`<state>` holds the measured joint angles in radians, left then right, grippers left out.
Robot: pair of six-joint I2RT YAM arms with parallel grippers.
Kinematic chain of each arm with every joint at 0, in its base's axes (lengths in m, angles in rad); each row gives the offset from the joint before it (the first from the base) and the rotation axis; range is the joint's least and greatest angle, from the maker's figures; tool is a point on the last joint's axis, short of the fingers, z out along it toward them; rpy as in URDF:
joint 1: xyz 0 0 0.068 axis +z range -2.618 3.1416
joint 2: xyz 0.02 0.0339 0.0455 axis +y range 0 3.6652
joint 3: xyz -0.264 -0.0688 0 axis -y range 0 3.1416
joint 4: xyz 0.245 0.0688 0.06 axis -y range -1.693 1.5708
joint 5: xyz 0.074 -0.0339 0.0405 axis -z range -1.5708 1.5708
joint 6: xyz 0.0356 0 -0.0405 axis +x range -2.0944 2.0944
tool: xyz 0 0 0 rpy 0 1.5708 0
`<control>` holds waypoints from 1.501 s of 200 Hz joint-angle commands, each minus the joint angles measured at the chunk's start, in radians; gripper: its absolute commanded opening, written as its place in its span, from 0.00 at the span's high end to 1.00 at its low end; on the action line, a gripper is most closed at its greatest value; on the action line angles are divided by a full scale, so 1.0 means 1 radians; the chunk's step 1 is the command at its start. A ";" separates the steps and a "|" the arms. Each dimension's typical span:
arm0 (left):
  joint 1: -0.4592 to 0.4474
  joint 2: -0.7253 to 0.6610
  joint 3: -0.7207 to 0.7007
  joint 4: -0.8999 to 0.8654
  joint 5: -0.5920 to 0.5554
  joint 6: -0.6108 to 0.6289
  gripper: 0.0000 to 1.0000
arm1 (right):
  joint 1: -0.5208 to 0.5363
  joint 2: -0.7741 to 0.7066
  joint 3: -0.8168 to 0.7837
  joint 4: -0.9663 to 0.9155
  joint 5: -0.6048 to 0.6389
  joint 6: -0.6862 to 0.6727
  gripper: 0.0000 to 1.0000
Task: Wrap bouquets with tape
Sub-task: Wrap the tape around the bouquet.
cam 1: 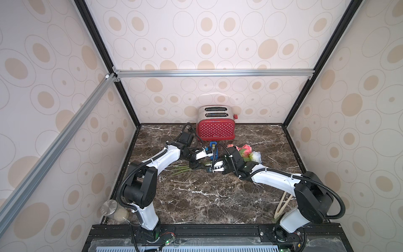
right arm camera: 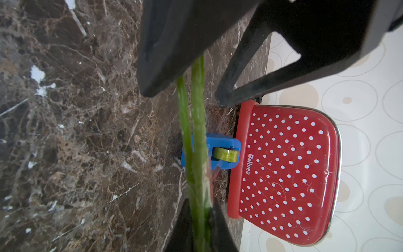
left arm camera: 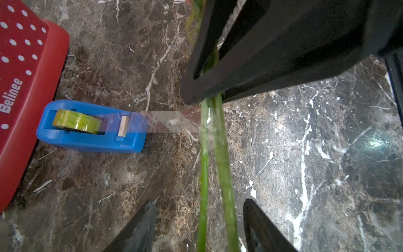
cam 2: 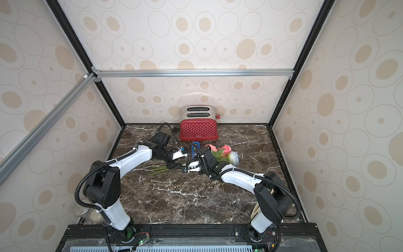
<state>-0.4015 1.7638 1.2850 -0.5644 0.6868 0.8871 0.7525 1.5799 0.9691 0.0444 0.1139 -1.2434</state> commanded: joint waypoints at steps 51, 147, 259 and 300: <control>-0.016 0.064 0.076 -0.121 0.041 0.093 0.72 | 0.027 -0.033 -0.036 0.091 0.023 -0.025 1.00; -0.067 -0.103 -0.196 0.244 -0.102 -0.014 1.00 | 0.027 -0.225 -0.169 -0.012 -0.090 0.258 0.58; -0.163 -0.124 -0.312 0.370 -0.150 0.018 1.00 | -0.117 -0.288 0.100 -0.326 -0.101 1.305 0.23; -0.164 -0.106 -0.317 0.297 -0.141 0.084 1.00 | -0.192 0.060 0.408 -0.612 -0.325 1.467 0.28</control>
<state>-0.5434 1.6642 0.9722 -0.1883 0.4789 0.8871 0.5804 1.4723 1.2499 -0.3309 -0.0540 0.0277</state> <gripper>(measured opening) 0.068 0.721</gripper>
